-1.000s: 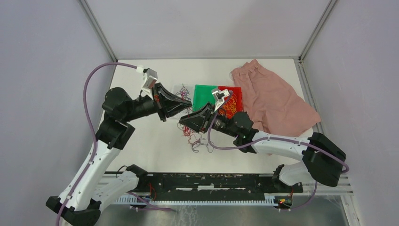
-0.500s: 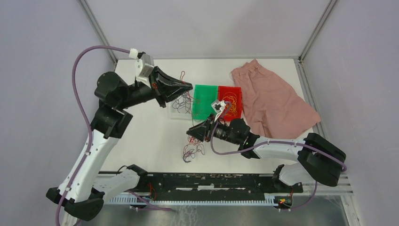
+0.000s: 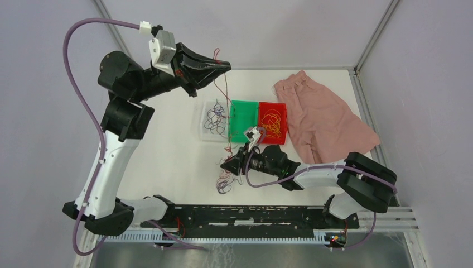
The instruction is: Untangle the cables
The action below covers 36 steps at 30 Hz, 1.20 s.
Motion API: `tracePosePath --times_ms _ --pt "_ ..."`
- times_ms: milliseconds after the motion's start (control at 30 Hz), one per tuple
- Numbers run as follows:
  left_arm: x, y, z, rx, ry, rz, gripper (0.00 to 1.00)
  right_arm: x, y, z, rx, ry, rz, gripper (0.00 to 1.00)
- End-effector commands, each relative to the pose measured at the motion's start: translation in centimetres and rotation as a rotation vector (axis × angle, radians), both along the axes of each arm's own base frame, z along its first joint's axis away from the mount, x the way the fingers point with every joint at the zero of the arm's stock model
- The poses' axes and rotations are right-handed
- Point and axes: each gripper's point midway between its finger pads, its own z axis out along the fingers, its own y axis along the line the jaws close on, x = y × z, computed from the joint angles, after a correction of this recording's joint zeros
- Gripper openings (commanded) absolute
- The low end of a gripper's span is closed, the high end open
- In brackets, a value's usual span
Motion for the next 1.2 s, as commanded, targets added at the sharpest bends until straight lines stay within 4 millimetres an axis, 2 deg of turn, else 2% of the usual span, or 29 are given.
tracePosePath --times_ms 0,200,367,433,600,700,867,933,1000,1167 --pt "-1.4 1.0 5.5 -0.05 -0.249 0.029 0.03 -0.6 -0.2 -3.0 -0.068 0.011 -0.009 0.45" --pt "-1.8 1.6 8.8 -0.07 -0.404 0.069 0.03 -1.2 0.2 -4.7 -0.098 0.017 -0.005 0.47" --pt "-2.0 1.9 9.8 -0.069 -0.48 0.088 0.03 -1.2 0.0 -5.9 -0.117 0.03 -0.025 0.46" --pt "-2.1 1.9 9.8 -0.063 -0.495 0.092 0.03 -1.3 -0.1 -5.7 -0.103 0.026 -0.03 0.46" --pt "-2.1 2.0 8.4 -0.017 -0.507 0.1 0.03 -1.5 -1.5 -1.7 -0.061 -0.054 -0.042 0.58" --pt "-1.9 2.0 7.2 0.005 -0.506 0.104 0.03 -1.6 -3.1 1.9 -0.055 -0.135 -0.056 0.64" --pt "-2.1 2.0 6.6 0.014 -0.504 0.095 0.03 -2.3 -5.3 7.9 -0.008 -0.272 -0.062 0.72" --pt "-2.1 1.9 6.5 0.016 -0.502 0.093 0.03 -2.6 -5.4 10.5 0.027 -0.313 -0.047 0.73" --pt "-2.1 1.9 6.5 0.015 -0.5 0.091 0.03 -2.7 -5.3 12.1 0.041 -0.339 -0.039 0.74" --pt "-2.3 1.9 6.5 0.011 -0.488 0.082 0.03 -1.0 -5.1 15.7 0.054 -0.425 -0.113 0.73"
